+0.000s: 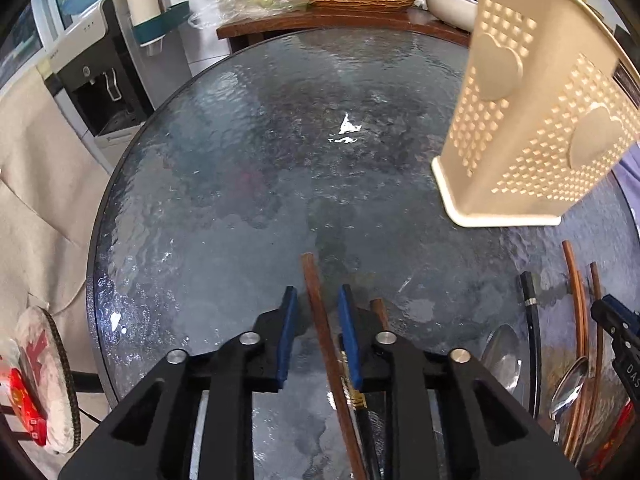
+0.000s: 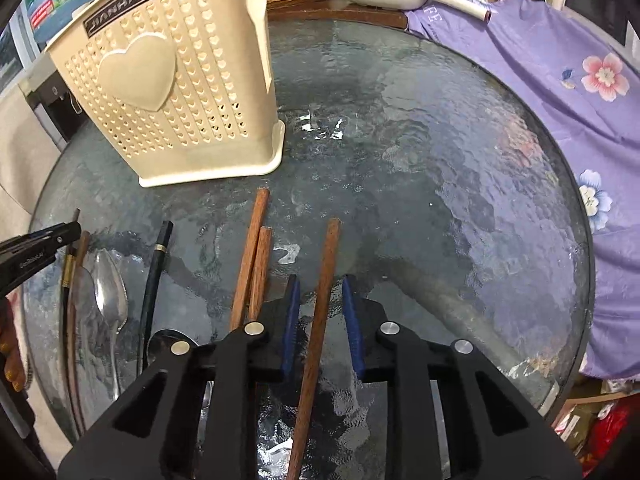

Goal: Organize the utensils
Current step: 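Lower the right tool onto a wooden chopstick and close its fingers, then lift the wooden chopstick with the right tool and drop it into the cream holder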

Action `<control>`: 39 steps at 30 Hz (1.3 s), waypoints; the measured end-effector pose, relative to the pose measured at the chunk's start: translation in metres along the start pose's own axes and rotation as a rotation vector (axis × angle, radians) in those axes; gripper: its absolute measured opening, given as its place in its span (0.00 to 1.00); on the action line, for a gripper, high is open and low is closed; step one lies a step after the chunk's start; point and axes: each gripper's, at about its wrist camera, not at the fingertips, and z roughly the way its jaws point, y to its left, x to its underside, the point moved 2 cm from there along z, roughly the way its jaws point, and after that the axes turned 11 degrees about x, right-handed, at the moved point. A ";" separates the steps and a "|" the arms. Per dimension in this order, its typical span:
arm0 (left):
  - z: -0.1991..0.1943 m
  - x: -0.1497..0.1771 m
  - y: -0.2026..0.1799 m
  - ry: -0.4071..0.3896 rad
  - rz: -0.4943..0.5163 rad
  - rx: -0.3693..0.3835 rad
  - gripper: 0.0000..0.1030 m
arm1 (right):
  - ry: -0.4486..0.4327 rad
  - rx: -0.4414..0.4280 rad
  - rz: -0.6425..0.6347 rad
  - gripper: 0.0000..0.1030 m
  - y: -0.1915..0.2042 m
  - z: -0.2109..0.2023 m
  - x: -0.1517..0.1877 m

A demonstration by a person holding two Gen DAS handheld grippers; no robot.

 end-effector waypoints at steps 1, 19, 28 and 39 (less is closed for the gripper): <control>0.000 0.001 -0.002 -0.001 0.005 -0.002 0.14 | -0.006 0.010 0.000 0.16 0.001 -0.001 0.001; -0.002 0.007 -0.011 -0.010 0.029 0.023 0.07 | -0.013 -0.149 0.031 0.07 -0.008 -0.007 0.002; -0.053 -0.011 -0.007 -0.136 0.039 0.127 0.07 | -0.128 -0.334 0.047 0.07 -0.029 -0.054 -0.017; -0.109 -0.028 -0.005 -0.229 0.075 0.227 0.07 | -0.211 -0.449 0.052 0.07 -0.053 -0.100 -0.039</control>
